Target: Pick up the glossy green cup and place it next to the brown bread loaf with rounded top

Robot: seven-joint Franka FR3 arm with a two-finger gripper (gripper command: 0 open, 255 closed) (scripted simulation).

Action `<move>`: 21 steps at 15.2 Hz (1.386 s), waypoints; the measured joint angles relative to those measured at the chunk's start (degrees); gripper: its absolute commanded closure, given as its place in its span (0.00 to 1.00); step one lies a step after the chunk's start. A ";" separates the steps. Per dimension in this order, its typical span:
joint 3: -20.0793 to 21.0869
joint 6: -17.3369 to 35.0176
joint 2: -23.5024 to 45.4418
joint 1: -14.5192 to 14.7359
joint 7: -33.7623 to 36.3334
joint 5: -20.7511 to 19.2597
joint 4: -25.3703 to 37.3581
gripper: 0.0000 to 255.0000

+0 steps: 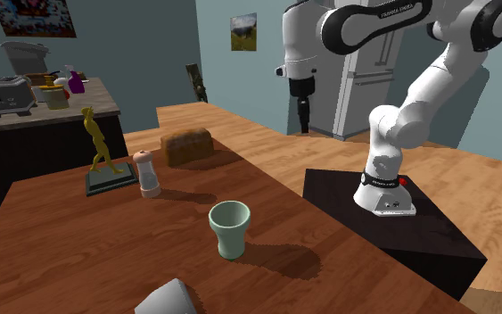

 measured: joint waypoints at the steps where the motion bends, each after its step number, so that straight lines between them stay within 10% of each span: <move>1: 0.81 0.94 1.56 0.22 0.71 0.15 0.78 0.00; 10: 9.28 10.43 18.94 2.20 9.68 -1.14 9.38 0.00; 21: 15.26 14.46 43.07 6.84 22.17 -11.73 27.58 0.00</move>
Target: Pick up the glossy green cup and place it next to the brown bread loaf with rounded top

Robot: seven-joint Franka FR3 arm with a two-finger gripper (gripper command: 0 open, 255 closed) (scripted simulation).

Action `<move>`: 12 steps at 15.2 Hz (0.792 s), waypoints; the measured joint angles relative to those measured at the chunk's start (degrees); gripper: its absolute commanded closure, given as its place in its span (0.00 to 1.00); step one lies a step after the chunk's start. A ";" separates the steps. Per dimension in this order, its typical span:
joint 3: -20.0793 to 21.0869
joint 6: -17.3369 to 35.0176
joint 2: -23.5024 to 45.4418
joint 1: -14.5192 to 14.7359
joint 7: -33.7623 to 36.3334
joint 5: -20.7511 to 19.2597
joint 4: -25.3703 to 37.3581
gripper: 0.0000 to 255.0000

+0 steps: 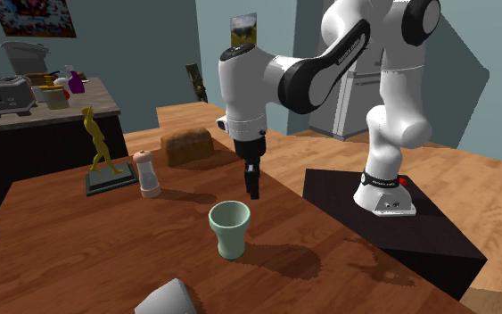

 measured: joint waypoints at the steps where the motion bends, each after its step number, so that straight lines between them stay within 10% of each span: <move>1: 0.18 0.18 2.45 0.90 1.21 -1.28 1.93 0.00; 12: -1.10 -2.39 22.93 10.29 7.40 -10.76 22.79 0.00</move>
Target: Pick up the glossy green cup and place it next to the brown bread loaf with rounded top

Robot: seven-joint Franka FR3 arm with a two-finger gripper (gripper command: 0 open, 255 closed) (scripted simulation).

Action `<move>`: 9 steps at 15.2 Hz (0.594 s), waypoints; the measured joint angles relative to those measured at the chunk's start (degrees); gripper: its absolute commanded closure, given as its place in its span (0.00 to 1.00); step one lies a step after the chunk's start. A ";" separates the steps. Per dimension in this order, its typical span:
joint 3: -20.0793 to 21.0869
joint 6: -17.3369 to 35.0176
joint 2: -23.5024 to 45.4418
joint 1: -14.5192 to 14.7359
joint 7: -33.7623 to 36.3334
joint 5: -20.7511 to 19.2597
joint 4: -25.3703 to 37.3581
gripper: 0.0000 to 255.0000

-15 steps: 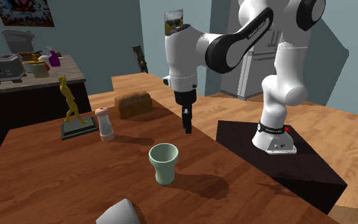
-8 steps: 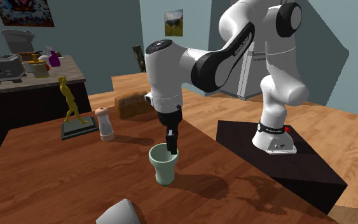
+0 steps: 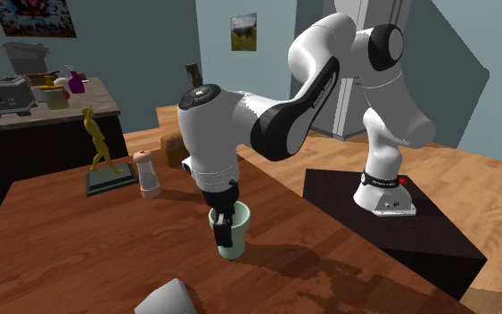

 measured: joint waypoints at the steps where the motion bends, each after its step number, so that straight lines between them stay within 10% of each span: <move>1: -0.10 0.51 0.22 -0.05 0.04 -0.14 -0.30 0.00; 9: -0.50 3.34 1.22 -0.17 0.56 -0.83 -2.23 0.00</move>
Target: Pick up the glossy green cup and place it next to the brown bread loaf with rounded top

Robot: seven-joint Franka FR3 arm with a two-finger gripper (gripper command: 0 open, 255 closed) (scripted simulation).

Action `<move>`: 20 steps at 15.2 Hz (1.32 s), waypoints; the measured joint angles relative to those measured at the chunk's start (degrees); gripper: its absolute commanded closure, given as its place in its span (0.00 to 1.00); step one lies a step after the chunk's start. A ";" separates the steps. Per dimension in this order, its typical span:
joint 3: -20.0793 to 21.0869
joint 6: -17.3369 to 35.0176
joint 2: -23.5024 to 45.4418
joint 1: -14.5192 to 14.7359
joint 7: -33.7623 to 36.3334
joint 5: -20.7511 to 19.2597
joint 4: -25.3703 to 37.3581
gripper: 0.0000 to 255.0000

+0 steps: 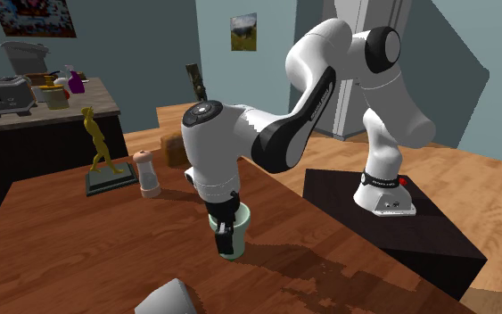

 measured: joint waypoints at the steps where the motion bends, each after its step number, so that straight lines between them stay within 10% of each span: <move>1: 0.00 0.01 0.00 0.00 0.00 0.00 -0.01 0.00; 3: 0.00 0.02 0.00 0.00 0.01 0.00 -0.01 0.00; 4: 0.00 0.02 0.00 0.00 0.01 0.00 -0.01 1.00; 20: 0.49 -2.77 -1.58 -0.14 -0.65 0.83 1.36 1.00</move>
